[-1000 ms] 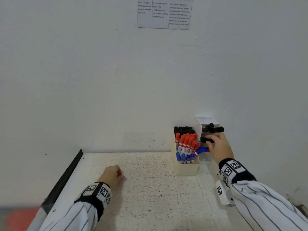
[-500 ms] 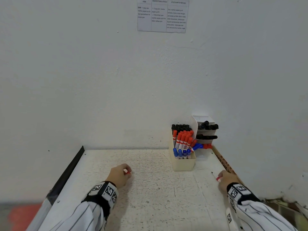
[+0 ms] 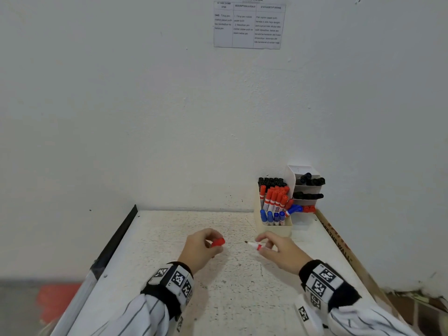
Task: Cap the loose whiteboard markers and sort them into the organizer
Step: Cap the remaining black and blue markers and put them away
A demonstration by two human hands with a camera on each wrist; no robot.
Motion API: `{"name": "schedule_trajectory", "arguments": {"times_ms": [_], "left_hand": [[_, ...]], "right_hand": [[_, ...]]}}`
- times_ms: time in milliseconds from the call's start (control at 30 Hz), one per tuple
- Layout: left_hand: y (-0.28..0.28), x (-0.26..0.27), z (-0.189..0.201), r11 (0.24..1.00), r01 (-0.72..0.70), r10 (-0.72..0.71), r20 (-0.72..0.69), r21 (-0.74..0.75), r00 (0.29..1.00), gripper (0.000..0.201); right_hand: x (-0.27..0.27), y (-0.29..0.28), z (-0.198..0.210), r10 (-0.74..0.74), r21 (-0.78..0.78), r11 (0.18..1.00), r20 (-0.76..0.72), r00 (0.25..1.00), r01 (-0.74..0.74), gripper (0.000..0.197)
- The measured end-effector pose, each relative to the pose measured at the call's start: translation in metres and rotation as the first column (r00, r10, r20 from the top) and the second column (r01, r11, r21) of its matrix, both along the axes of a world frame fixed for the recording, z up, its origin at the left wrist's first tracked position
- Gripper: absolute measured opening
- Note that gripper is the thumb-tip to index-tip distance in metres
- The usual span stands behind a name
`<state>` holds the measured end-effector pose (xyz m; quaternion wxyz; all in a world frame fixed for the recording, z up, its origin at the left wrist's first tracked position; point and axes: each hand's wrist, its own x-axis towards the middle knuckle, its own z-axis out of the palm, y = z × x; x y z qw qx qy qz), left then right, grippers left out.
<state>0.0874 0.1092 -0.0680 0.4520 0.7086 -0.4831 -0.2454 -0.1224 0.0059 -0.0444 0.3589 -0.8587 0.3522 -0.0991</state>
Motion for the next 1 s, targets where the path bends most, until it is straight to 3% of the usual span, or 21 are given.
{"name": "schedule_trajectory", "arguments": {"times_ms": [167,467,633,733,833,1000], "left_hand": [[0.011,-0.004,0.005,0.998,0.055,-0.052,0.072,-0.034,0.996,0.024],[0.027,0.002,0.007,0.984,0.167,-0.180,0.301,0.067,0.937,0.025],[0.032,-0.002,0.009,0.943,0.283,-0.321,0.251,0.177,0.913,0.020],[0.034,-0.012,0.014,0.955,0.213,-0.259,0.228,0.206,0.939,0.039],[0.035,-0.022,0.017,0.977,0.099,-0.154,0.306,0.188,0.940,0.043],[0.034,-0.030,0.023,0.989,0.047,-0.107,0.462,0.140,0.880,0.037]], "right_hand": [[0.026,0.024,0.003,0.066,-0.188,0.980,-0.023,0.998,-0.070,0.013],[0.034,0.038,0.001,0.118,-0.279,0.950,-0.094,0.989,-0.140,0.018],[0.036,0.039,-0.006,0.154,-0.231,0.961,-0.018,0.988,-0.154,0.018],[0.038,0.045,-0.008,0.161,-0.276,0.948,-0.006,0.987,-0.156,0.017],[0.041,0.052,-0.007,0.154,-0.360,0.922,-0.003,0.988,-0.145,0.017],[0.040,0.051,-0.008,0.231,-0.177,0.962,0.133,0.964,-0.206,0.021]]}}
